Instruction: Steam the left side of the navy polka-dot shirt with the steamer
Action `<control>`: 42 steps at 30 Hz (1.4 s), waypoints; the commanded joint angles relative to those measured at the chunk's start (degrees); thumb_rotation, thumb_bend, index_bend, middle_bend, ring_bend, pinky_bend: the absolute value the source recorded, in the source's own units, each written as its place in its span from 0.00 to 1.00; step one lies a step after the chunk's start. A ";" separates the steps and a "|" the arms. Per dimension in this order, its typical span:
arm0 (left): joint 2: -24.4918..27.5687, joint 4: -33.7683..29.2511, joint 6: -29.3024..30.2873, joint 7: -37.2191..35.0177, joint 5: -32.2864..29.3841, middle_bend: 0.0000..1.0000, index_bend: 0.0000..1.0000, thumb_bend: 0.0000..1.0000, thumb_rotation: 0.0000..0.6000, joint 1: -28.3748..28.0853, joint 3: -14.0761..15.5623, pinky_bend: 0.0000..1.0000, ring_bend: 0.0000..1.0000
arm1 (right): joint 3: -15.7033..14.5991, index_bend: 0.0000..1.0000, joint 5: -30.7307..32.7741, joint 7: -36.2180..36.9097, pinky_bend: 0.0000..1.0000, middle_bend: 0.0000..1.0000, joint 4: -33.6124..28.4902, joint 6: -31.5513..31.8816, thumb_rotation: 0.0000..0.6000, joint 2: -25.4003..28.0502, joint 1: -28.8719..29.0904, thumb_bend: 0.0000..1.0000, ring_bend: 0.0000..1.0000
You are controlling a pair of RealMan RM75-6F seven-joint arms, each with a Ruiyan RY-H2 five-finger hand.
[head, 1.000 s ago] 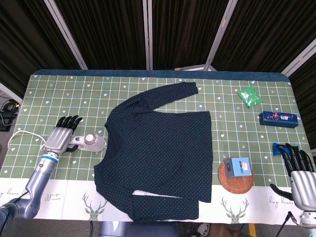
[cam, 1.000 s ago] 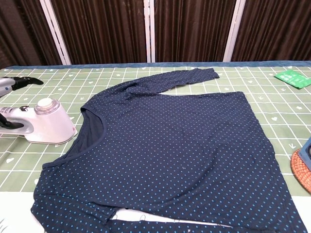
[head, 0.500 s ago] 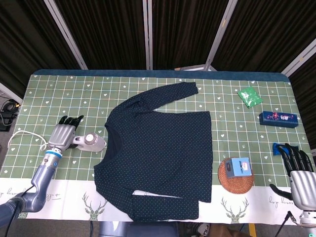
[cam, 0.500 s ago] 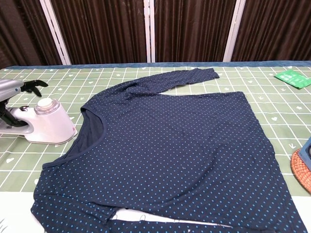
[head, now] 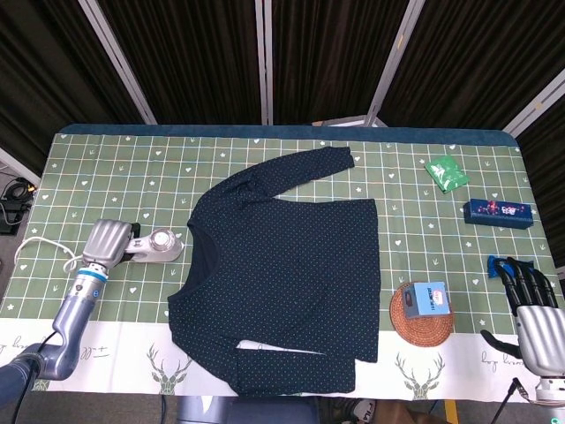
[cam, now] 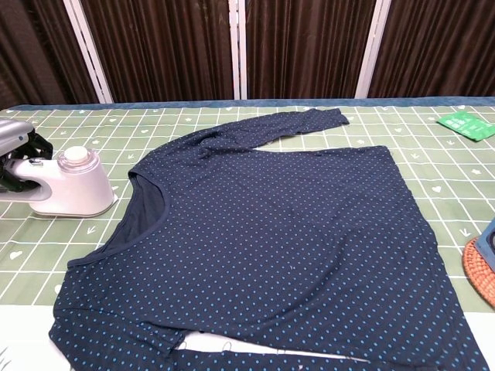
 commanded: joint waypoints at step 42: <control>-13.03 -1.65 -10.02 0.30 -5.92 0.81 0.89 0.62 1.00 -17.30 -5.37 1.00 0.76 | 2.38 0.00 5.77 5.20 0.00 0.00 1.45 -0.99 1.00 1.67 0.12 0.00 0.00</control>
